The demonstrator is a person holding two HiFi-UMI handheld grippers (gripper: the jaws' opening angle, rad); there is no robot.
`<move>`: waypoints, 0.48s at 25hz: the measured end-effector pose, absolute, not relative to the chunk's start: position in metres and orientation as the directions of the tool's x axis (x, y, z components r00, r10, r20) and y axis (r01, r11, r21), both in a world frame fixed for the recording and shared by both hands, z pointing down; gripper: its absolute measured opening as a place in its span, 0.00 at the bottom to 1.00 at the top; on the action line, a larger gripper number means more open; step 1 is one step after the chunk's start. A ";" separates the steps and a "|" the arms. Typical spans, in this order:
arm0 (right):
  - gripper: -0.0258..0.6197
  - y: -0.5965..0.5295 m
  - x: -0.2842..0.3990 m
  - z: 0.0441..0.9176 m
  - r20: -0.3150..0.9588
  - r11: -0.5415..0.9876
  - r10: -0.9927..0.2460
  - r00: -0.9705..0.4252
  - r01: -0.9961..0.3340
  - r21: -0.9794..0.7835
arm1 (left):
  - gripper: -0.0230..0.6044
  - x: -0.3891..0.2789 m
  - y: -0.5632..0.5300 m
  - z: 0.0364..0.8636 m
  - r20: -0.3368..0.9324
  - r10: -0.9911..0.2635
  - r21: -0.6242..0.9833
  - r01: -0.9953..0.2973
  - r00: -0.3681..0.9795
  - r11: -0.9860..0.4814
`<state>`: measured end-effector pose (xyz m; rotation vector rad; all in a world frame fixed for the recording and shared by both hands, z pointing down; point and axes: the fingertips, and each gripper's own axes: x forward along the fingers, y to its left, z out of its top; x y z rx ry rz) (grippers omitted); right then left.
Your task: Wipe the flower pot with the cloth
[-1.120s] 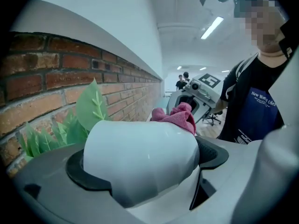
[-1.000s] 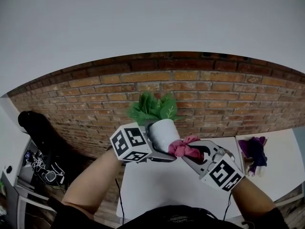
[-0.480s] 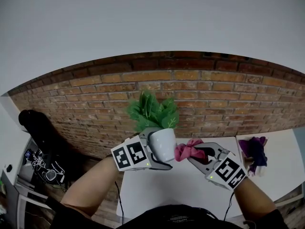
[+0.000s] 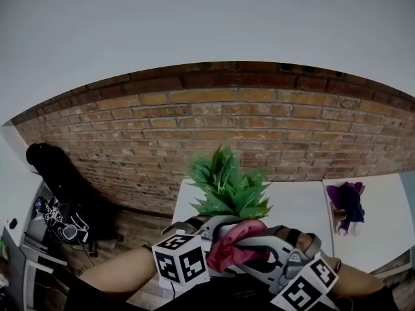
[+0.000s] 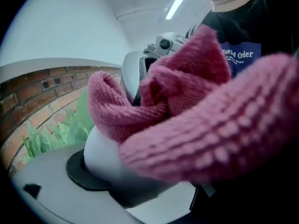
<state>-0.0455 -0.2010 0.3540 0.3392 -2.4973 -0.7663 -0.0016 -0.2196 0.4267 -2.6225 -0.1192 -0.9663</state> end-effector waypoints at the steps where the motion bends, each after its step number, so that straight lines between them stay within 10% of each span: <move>1: 0.20 -0.194 -0.048 0.359 0.397 0.805 -0.355 -0.846 -0.061 0.589 | 0.94 -0.004 -0.218 0.428 0.648 -0.045 -0.297 0.197 0.760 -0.934; 12: 0.20 -0.190 -0.012 0.406 0.540 0.860 -0.311 -0.782 0.009 0.510 | 0.94 -0.029 -0.231 0.409 0.599 -0.104 -0.302 0.103 0.794 -0.948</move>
